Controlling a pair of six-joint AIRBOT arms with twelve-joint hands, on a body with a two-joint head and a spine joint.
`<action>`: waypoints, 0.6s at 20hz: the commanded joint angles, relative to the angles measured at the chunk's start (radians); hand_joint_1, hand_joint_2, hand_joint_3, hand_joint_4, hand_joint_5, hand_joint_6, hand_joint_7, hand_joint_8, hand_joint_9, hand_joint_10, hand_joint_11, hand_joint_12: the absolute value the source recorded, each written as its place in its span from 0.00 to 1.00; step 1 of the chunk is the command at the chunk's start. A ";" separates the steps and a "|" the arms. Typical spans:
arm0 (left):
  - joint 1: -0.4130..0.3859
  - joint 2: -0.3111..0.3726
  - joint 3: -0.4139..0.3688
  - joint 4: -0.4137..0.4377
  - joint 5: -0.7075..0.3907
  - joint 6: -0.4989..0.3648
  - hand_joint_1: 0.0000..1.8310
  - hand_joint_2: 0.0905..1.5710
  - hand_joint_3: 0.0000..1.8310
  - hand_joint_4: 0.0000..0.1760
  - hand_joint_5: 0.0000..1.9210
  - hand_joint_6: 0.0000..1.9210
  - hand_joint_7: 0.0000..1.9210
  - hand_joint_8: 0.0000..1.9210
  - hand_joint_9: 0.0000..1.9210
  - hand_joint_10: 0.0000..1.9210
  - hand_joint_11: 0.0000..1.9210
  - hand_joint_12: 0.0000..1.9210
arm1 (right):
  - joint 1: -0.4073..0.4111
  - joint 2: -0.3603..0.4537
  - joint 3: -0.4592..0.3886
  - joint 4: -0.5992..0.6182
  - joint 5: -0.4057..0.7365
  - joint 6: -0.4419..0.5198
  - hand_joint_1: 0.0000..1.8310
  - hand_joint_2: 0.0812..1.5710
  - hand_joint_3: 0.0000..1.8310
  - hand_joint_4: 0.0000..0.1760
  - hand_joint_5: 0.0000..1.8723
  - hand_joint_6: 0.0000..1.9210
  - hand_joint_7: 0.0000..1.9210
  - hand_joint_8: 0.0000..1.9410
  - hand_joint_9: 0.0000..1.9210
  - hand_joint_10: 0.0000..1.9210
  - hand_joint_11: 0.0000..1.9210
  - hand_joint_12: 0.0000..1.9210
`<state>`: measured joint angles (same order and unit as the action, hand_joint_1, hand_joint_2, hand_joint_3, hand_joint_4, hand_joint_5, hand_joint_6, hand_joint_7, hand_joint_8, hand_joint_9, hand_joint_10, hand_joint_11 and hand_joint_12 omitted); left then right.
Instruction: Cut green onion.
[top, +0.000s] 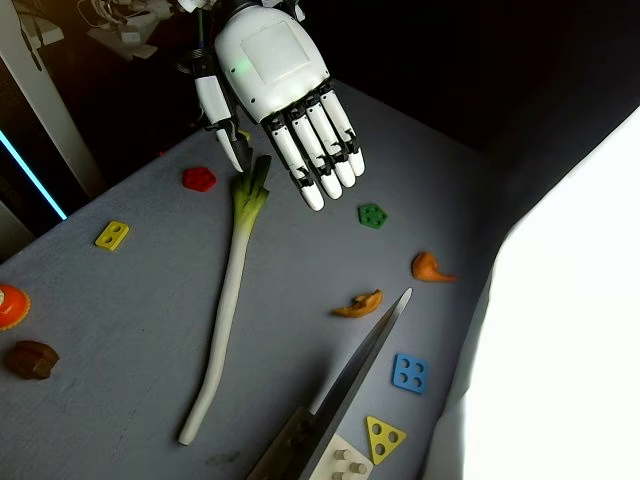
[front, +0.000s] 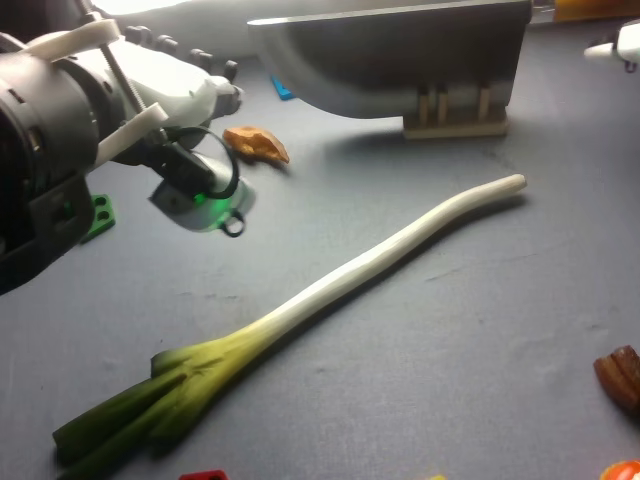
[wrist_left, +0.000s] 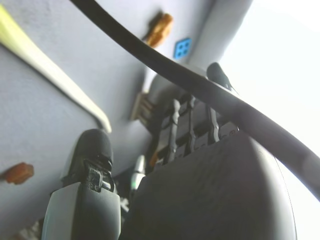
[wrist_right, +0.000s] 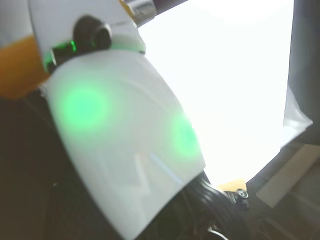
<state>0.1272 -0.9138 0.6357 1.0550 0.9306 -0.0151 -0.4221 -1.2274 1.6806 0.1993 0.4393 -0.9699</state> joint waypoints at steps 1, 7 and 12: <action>-0.013 -0.002 0.001 0.065 -0.019 -0.001 0.17 0.84 0.00 0.19 0.05 0.00 0.07 0.00 0.05 0.00 0.00 0.17 | 0.002 -0.001 0.018 0.006 0.124 0.006 0.63 0.62 0.00 0.20 0.00 0.00 0.00 0.00 0.00 0.00 0.00 0.00; 0.037 -0.001 -0.023 0.140 0.051 -0.184 0.15 0.84 0.00 0.23 0.06 0.00 0.06 0.00 0.06 0.00 0.00 0.21 | -0.006 -0.067 0.084 -0.012 0.160 0.009 0.62 0.61 0.00 0.17 0.00 0.00 0.00 0.00 0.00 0.00 0.00 0.00; 0.124 0.000 -0.071 0.284 0.096 -0.460 0.15 0.84 0.00 0.24 0.06 0.00 0.06 0.00 0.05 0.00 0.00 0.20 | -0.019 -0.109 0.136 -0.025 0.163 0.014 0.62 0.62 0.00 0.18 0.00 0.00 0.00 0.00 0.00 0.00 0.00 0.00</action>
<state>0.2604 -0.9146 0.5636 1.2442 1.0138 -0.4744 -0.4469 -1.3502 1.8133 0.1623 0.4759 -0.9600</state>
